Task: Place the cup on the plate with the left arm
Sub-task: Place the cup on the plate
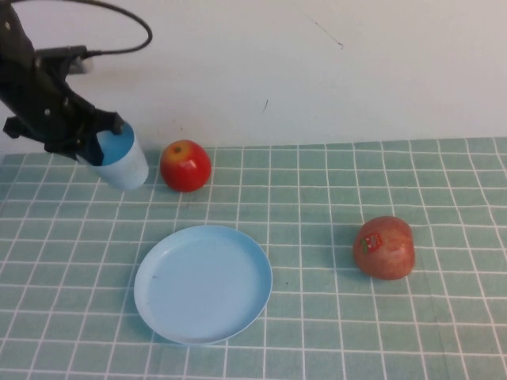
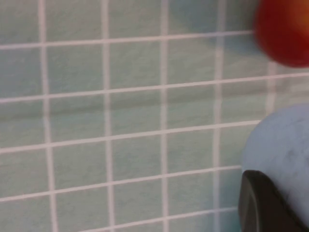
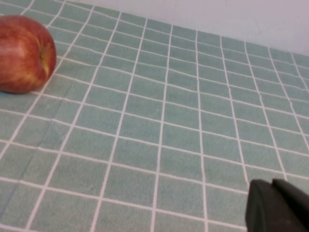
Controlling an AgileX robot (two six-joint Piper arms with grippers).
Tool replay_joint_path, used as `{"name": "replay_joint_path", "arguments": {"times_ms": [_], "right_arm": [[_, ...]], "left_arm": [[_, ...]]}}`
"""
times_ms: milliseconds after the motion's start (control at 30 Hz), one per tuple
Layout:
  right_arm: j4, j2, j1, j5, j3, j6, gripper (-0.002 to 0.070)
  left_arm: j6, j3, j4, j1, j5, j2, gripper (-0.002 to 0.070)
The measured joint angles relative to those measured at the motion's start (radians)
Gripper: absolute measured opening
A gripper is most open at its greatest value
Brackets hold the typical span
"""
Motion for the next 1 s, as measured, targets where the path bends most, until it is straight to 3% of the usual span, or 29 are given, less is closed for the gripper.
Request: {"name": "replay_joint_path", "arguments": {"times_ms": [167,600,1000], "right_arm": [[0.0,0.0,0.0,0.0,0.0,0.0,-0.0002],[0.0,0.0,0.0,0.0,0.0,0.0,-0.0002],[0.0,0.0,0.0,0.0,0.0,0.0,-0.0002]], "left_arm": [[0.088,-0.078,-0.172,-0.012,0.095,-0.05,0.001],[0.109,0.158,-0.082,-0.261,0.109,-0.084,0.001],[0.101,0.371,-0.043,-0.266,-0.047,-0.084,0.001]]}}
